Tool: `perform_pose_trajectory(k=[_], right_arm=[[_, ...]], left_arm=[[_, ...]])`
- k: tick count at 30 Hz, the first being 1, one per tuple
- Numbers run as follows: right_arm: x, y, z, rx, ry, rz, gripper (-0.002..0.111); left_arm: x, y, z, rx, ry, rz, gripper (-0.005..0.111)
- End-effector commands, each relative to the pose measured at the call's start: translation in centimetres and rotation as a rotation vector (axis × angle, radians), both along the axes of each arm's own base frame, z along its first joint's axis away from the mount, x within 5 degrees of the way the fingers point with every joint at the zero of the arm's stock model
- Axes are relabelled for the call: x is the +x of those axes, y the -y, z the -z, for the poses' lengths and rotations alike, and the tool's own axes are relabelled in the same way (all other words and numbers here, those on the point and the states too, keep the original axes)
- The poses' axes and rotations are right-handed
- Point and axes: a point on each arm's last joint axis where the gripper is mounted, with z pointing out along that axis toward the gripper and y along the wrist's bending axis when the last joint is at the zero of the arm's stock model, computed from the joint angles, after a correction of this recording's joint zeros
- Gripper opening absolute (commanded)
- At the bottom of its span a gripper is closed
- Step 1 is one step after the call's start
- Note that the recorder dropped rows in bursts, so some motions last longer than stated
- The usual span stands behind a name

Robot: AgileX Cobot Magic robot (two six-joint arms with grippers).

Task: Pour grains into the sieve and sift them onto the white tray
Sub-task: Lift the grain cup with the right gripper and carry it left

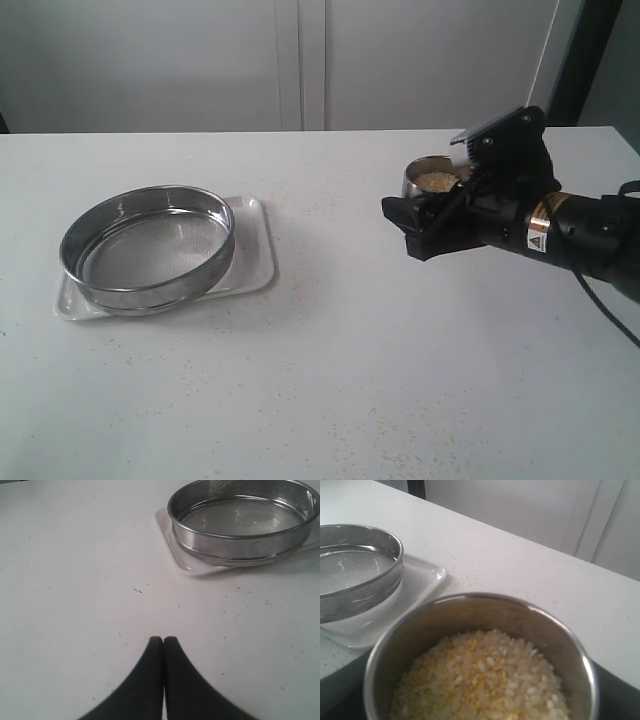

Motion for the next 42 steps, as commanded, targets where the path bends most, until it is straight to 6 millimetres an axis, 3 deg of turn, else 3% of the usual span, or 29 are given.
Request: perform_pose_trajectory(k=[1, 27, 36, 42], right_arm=[[-0.5, -1.0, -1.4, -0.02, 0.023, -0.022, 0.0], [1.7, -7.7, -8.5, -0.101, 0.041, 0.022, 0.0], [2.0, -8.5, -10.1, -0.081, 0.052, 0.039, 0.0], [2.3, -10.2, -10.6, -0.1, 0.048, 0.033, 0.0]], left_arm=[[0.0, 0.0, 0.1, -0.007, 0.0, -0.001, 0.0], [0.0, 0.0, 0.1, -0.007, 0.0, -0.001, 0.0], [0.0, 0.0, 0.1, -0.007, 0.0, -0.001, 0.0], [0.0, 0.0, 0.1, -0.007, 0.0, -0.001, 0.0]])
